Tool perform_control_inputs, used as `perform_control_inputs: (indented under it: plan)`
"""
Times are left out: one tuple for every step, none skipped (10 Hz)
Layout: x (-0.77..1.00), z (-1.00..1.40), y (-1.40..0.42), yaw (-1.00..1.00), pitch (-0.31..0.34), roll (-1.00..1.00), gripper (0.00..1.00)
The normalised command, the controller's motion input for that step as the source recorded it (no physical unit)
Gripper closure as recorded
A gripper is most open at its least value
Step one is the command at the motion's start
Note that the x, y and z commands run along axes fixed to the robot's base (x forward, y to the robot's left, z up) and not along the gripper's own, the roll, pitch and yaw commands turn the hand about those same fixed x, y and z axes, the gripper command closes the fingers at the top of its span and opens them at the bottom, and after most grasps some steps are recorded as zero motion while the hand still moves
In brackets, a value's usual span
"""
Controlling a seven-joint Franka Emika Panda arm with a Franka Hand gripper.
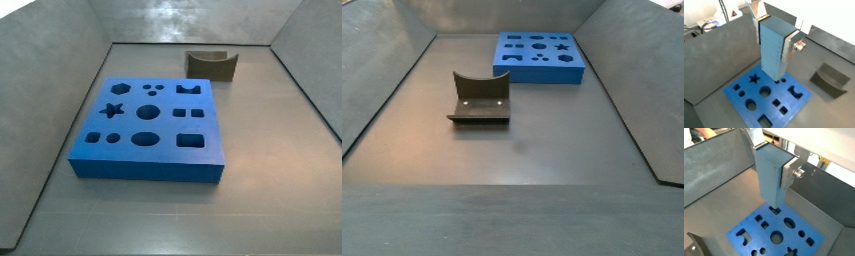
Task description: Insert the rectangle object.
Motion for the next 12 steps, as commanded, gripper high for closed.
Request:
perform_control_inputs:
  plan:
    - [-0.31, -0.57, -0.55, 0.23, 0.254, 0.49, 1.00]
    - [-0.15, -0.40, -0.42, 0.18, 0.164, 0.43, 1.00]
    - [-0.01, -0.19, -0.20, 0.12, 0.119, 0.30, 1.00]
    - [0.03, -0.08, -0.10, 0.08, 0.107, 0.21, 1.00]
    - [0.49, 0.60, 0.56, -0.38, 0.056, -0.25, 1.00]
    - [0.45, 0.57, 0.53, -0.37, 0.083, -0.28, 1.00]
    - [0.27, 0.37, 0.35, -0.27, 0.113, -0.26, 1.00]
    - [0.14, 0.20, 0.17, -0.16, 0.075, -0.17, 1.00]
    - [0.25, -1.00, -0.25, -0.02, 0.044, 0.06, 1.00]
    - [0.21, -1.00, -0.31, 0.00, 0.004, 0.00, 1.00]
    - [0.25, -1.00, -0.42, 0.07, 0.000, 0.01, 1.00]
    - [0.37, -1.00, -0.44, 0.15, 0.000, 0.00, 1.00]
